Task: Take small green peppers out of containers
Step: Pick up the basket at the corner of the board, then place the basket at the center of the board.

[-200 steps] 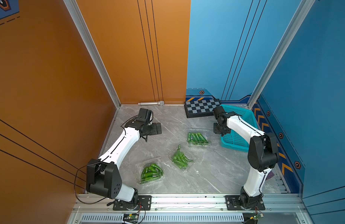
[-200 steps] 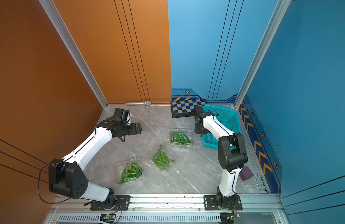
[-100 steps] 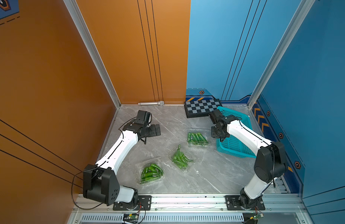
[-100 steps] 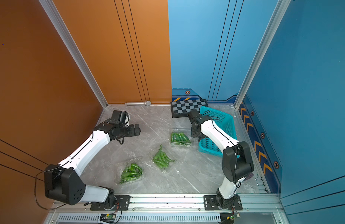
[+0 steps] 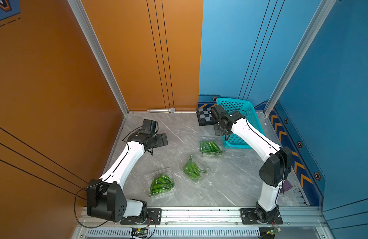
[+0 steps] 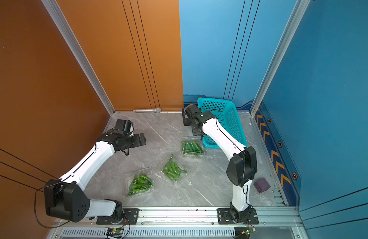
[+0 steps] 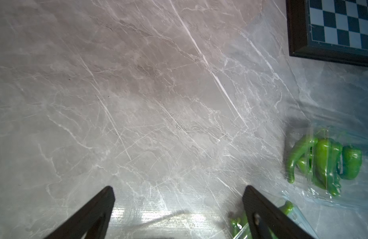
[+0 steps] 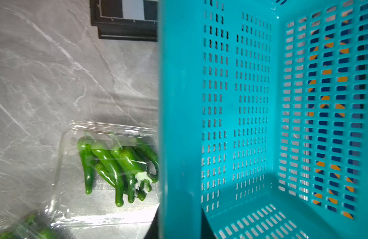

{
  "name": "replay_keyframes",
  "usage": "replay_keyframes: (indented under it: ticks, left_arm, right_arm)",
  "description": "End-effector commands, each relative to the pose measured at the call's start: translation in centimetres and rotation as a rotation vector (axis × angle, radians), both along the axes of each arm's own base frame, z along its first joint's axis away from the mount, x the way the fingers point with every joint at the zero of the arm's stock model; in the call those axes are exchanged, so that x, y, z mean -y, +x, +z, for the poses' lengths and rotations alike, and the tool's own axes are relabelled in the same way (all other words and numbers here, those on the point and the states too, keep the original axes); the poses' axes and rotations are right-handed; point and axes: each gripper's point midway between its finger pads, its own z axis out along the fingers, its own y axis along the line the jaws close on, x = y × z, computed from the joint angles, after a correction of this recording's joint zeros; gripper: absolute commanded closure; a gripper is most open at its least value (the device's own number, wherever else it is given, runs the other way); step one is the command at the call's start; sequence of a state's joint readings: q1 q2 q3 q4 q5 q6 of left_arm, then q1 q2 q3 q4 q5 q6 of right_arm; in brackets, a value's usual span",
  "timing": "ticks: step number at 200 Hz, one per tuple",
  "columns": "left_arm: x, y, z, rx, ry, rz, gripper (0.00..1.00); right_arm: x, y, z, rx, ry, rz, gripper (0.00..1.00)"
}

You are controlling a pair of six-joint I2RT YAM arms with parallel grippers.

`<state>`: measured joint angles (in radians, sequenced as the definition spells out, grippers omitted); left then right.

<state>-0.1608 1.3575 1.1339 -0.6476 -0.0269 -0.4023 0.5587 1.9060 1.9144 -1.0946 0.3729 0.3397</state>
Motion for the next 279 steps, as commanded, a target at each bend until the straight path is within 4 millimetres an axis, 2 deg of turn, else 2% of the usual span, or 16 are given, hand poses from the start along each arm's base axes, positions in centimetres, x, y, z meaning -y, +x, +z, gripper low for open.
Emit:
replay_keyframes:
  ticks: [1,19,22,32,52,54,57,92,123,127,162,196,279]
  left_arm:
    - [-1.5,-0.8,0.1,-0.001,0.011,0.056,0.01]
    - [-1.9,-1.2,0.2,0.005,0.004,0.067,0.01]
    - [-2.0,-1.2,0.3,0.007,0.003,0.071,0.01]
    - [-2.3,-1.5,0.3,0.01,0.0,0.079,0.01]
    - [-2.7,-2.1,0.3,0.013,-0.018,0.099,0.01]
    - [-2.8,-2.1,0.4,0.016,-0.02,0.103,0.01]
    - [-2.8,-2.2,0.4,0.016,-0.022,0.105,0.01]
    - [-4.4,-3.3,0.6,0.018,-0.035,0.174,0.01]
    - [-4.4,-3.6,1.0,0.023,-0.071,0.173,0.01]
    - [-4.4,-4.1,-0.1,-0.007,-0.069,0.174,0.01]
    - [-4.6,-4.6,-0.3,-0.011,-0.073,0.184,0.01]
    - [-4.8,-5.3,-0.3,-0.016,-0.077,0.181,0.01]
    - [-5.5,-6.1,-0.8,-0.027,-0.08,0.204,0.01]
  right_arm:
    - [-2.4,0.9,1.3,0.029,-0.071,0.105,1.0]
    - [-5.2,1.6,1.5,0.027,-0.079,0.188,1.0]
    - [-5.8,1.9,0.8,0.015,-0.092,0.206,1.0]
    - [-7.4,2.3,0.8,0.028,-0.121,0.262,1.0]
    - [-9.6,3.4,1.0,0.066,-0.141,0.34,1.0]
    - [-10.7,3.0,1.0,0.072,-0.141,0.366,1.0]
    - [-11.3,2.9,1.0,0.078,-0.138,0.379,1.0]
    - [-15.7,3.4,1.1,0.145,-0.136,0.539,1.0]
    - [-21.1,1.4,0.1,0.184,-0.231,0.775,1.0]
    - [-21.6,1.2,-0.1,0.187,-0.245,0.799,1.0]
    - [-26.0,-1.9,-2.4,0.161,-0.271,1.024,1.0]
    - [-28.4,-2.9,-4.4,0.153,-0.255,1.104,1.0]
    - [-31.2,-4.3,-9.3,0.114,-0.282,1.24,1.0]
